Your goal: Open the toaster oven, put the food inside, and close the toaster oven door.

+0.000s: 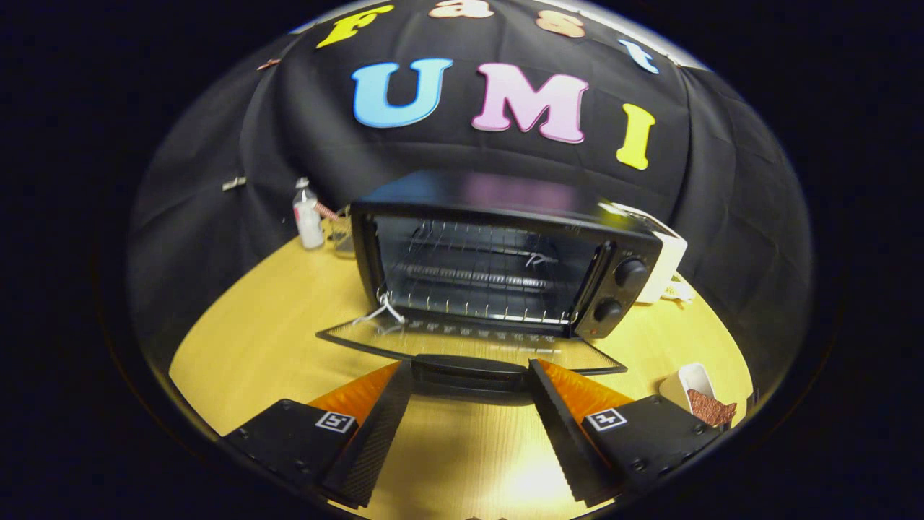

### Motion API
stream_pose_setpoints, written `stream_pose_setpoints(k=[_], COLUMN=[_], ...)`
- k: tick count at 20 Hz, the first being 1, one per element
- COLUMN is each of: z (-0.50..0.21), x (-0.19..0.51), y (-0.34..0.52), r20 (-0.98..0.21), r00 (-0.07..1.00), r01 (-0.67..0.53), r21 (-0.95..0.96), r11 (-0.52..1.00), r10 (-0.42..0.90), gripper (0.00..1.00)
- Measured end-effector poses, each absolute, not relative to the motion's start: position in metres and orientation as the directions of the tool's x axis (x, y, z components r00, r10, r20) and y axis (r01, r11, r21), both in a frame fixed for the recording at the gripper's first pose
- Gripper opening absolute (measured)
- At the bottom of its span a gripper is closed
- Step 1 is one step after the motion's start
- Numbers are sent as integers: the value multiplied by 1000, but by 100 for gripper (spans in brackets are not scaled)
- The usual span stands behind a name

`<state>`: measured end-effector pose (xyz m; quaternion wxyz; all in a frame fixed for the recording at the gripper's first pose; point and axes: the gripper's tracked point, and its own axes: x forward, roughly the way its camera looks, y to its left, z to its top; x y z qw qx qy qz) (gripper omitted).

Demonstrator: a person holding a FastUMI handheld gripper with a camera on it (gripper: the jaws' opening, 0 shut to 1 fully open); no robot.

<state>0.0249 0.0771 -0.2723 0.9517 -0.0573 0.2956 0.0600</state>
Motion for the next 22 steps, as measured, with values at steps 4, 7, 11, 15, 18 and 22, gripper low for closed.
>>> stream_pose_setpoints(k=[4, 7, 11, 15, 18, 22], z=[-299, -279, -230, -173, -143, -109], x=[-3, -4, -2, -4, -5, -5], y=[73, 68, 44, 7, -25, -69], r20=[-628, -585, -494, -398, -357, -305], r00=[771, 805, 864, 916, 934, 951], r01=[-129, -123, -98, -45, 8, 59], r21=[-2, -2, 14, 23, 30, 29], r11=[992, 992, 995, 999, 1000, 998], r10=[99, 98, 92, 51, 3, -47], gripper=[99, 98, 98, 98, 98, 98])
